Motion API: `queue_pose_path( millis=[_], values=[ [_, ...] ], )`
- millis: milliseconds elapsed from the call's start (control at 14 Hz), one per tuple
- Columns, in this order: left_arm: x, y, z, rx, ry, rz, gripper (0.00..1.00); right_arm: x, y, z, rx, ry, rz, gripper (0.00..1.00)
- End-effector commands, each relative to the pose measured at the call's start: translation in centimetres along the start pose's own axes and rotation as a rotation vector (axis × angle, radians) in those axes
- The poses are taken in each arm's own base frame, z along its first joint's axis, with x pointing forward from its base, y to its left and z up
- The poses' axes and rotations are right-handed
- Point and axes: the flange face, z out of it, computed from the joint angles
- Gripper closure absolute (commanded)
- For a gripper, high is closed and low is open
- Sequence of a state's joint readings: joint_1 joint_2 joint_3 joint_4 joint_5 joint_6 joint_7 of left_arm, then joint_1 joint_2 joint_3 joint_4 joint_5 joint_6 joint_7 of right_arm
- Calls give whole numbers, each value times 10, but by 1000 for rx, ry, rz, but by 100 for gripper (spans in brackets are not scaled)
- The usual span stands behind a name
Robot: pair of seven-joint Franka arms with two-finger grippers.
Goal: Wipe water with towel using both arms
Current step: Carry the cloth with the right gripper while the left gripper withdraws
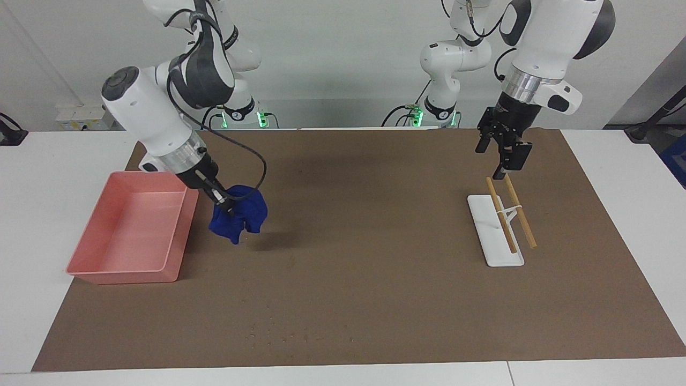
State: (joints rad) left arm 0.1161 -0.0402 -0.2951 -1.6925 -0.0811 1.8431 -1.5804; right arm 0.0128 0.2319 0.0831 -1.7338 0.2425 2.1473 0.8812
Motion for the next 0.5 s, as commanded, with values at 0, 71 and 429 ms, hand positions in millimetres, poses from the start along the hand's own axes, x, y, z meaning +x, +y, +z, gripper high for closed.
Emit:
queue_pose_path(
  millis=[0, 71, 429],
  values=[
    [21, -27, 5, 61, 16, 226, 0, 20, -24, 40, 50, 89, -91, 100],
    [29, -33, 8, 86, 13, 334, 0, 31, -32, 49, 52, 112, -134, 100],
    [89, -53, 3, 177, -60, 913, 0, 24, -2, 120, -20, 82, -168, 100]
  ],
)
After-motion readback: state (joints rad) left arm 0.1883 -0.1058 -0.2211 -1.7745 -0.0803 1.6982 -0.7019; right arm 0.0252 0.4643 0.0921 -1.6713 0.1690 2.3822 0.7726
